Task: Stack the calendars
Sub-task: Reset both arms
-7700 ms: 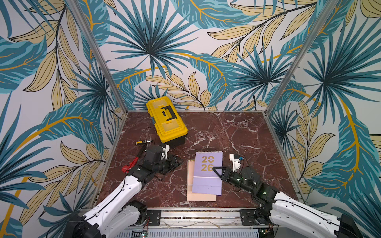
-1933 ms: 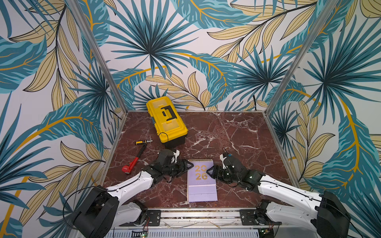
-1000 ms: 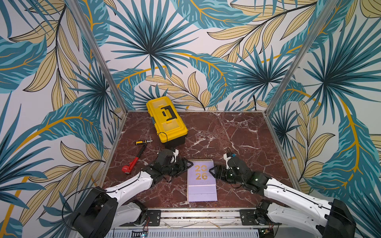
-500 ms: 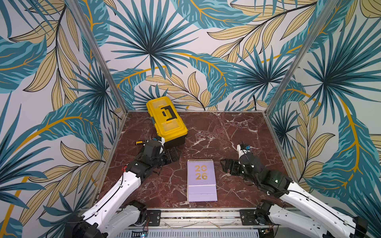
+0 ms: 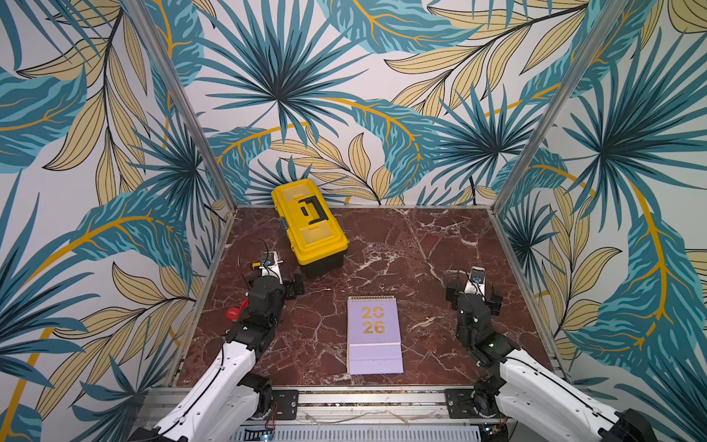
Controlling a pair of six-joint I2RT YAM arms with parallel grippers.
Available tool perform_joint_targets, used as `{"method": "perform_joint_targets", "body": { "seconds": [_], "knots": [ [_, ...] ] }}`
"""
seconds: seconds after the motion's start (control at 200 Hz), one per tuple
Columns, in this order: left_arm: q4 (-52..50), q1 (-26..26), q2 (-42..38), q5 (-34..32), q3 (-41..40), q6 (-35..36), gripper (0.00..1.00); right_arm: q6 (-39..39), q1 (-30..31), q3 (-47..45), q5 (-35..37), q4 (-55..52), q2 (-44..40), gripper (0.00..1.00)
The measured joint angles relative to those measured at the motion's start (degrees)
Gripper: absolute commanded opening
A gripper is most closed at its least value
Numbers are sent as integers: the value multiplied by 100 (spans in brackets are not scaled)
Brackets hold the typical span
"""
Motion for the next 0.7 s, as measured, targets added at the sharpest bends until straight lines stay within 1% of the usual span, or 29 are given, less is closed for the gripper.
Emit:
{"method": "perform_joint_targets", "body": {
  "seconds": [0.125,0.205,0.29,0.401,0.526,0.636,0.701],
  "knots": [
    [1287,92,977,-651,-295,444,99,-74,-654,-162,-308,964,579,100],
    [2129,142,1773,-896,-420,728,100,-146,-946,-160,-516,1707,1279,100],
    [2911,201,2579,-1104,-442,999,100,-273,-1084,-153,-706,2380,2076,100],
    [3613,348,3141,-1021,-439,1189,100,-468,-1161,-68,-999,2946,2785,100],
    [4192,455,3438,-885,-433,1290,99,-463,-1285,31,-1394,3421,3021,100],
    [4583,575,3412,-470,-501,1318,99,-442,-1449,-17,-1670,4087,3348,99],
    [4830,715,3421,-66,-603,1329,100,-442,-1528,-111,-1821,4393,3521,100]
  ]
}}
